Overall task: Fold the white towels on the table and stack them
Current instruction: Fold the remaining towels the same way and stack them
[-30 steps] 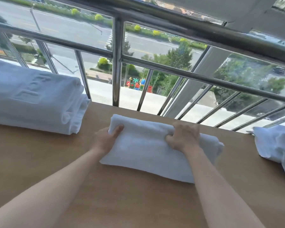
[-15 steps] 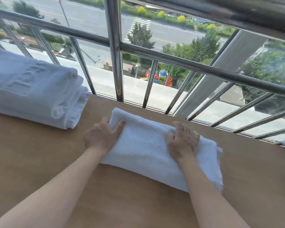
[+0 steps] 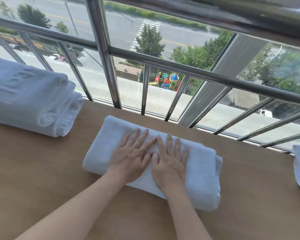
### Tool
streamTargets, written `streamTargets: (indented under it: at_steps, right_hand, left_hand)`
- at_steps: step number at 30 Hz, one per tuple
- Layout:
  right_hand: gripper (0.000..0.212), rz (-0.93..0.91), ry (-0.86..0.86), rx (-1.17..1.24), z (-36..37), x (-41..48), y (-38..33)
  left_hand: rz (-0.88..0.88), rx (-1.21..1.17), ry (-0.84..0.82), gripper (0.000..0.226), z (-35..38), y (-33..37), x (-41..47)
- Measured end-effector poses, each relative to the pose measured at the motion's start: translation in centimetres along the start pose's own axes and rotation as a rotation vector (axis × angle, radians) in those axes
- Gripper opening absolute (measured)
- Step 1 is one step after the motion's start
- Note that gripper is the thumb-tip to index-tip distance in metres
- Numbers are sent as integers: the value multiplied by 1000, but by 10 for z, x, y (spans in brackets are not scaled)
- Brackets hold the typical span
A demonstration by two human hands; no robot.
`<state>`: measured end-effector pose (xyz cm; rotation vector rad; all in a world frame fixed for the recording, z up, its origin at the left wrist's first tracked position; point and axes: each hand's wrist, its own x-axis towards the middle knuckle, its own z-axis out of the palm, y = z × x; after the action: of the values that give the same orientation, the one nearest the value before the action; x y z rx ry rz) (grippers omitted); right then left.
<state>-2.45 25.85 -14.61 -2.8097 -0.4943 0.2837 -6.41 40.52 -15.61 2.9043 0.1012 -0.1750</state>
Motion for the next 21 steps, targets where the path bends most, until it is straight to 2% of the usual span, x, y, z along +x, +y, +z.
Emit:
streamTargets:
  at_steps: [5,9,13,16,18,21]
  right_hand:
    - [62,100,-45,-60,4,0,19]
    - [61,259,-45,-119,-4,-10,55]
    - [66,443,-93,91,-19,-21,90]
    - [67,498,-99,176,-22,-21,94]
    - [65,525,-103,203,-23,-17,91]
    - [62,540,-100,294,-22,-14,92]
  left_hand:
    - [-66,37,-23,61,3,-4,2]
    - [-234,76,9,71,0,-17,5]
    - [-409,97,-10,72,-4,-37,8]
    - [-629,-70,-45,82,-12,-54,5]
    - [-728,-178,14,91,-15,-57,4]
    - [-829,-211,106,104,-18,-60,4]
